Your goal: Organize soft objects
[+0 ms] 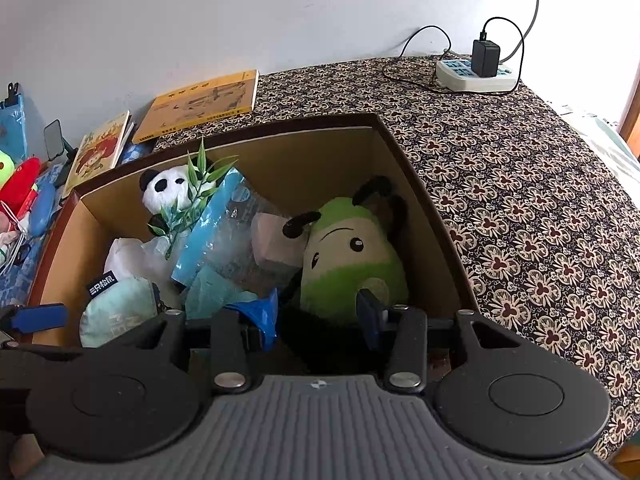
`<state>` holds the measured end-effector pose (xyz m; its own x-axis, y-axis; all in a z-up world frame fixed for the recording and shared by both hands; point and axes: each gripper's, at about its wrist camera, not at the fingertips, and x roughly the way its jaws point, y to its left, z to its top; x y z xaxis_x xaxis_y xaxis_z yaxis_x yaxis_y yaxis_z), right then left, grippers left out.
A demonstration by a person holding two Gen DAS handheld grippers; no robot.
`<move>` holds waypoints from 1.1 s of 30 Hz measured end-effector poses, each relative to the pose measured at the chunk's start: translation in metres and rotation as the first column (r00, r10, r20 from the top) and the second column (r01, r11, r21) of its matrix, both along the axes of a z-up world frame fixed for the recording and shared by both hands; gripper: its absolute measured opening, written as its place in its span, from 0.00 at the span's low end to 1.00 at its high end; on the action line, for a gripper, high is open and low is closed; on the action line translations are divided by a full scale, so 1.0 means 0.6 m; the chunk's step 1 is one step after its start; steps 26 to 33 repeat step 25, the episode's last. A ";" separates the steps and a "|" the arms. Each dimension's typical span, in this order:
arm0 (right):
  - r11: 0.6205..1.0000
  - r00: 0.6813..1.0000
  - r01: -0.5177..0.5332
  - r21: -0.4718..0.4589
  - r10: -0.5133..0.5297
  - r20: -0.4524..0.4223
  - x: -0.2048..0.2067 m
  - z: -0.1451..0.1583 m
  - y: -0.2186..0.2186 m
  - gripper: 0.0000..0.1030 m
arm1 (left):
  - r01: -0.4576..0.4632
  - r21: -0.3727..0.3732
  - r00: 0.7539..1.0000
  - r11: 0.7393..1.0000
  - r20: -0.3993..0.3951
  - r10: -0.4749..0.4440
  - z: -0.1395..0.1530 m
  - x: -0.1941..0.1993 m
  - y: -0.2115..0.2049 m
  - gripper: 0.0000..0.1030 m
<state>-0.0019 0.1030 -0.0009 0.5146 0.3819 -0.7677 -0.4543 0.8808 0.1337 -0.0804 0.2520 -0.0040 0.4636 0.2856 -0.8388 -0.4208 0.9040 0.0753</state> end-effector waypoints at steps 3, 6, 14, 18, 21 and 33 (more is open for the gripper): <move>1.000 1.000 0.005 0.003 -0.005 0.004 0.000 0.001 -0.001 0.27 | -0.001 0.000 1.000 1.000 0.005 0.001 0.001 0.000 0.003 0.89; 1.000 1.000 0.007 0.005 -0.007 0.002 0.001 0.000 0.000 0.27 | -0.002 -0.001 1.000 1.000 0.008 0.002 0.001 0.002 0.006 0.89; 1.000 1.000 -0.002 0.004 0.002 0.003 0.001 0.000 0.005 0.27 | 0.000 0.000 1.000 1.000 0.011 0.000 0.000 0.004 0.009 0.89; 1.000 1.000 -0.005 0.005 0.005 0.007 0.002 0.000 0.007 0.27 | 0.002 0.000 1.000 1.000 0.015 -0.002 -0.002 0.005 0.013 0.89; 1.000 1.000 -0.004 0.007 0.004 0.003 0.005 -0.002 0.007 0.27 | 0.013 0.016 0.999 1.000 0.041 -0.013 0.001 0.002 0.011 0.89; 1.000 1.000 -0.004 0.010 0.004 -0.002 0.005 -0.004 0.008 0.27 | 0.021 0.024 0.999 1.000 0.046 -0.022 0.002 0.005 0.009 0.88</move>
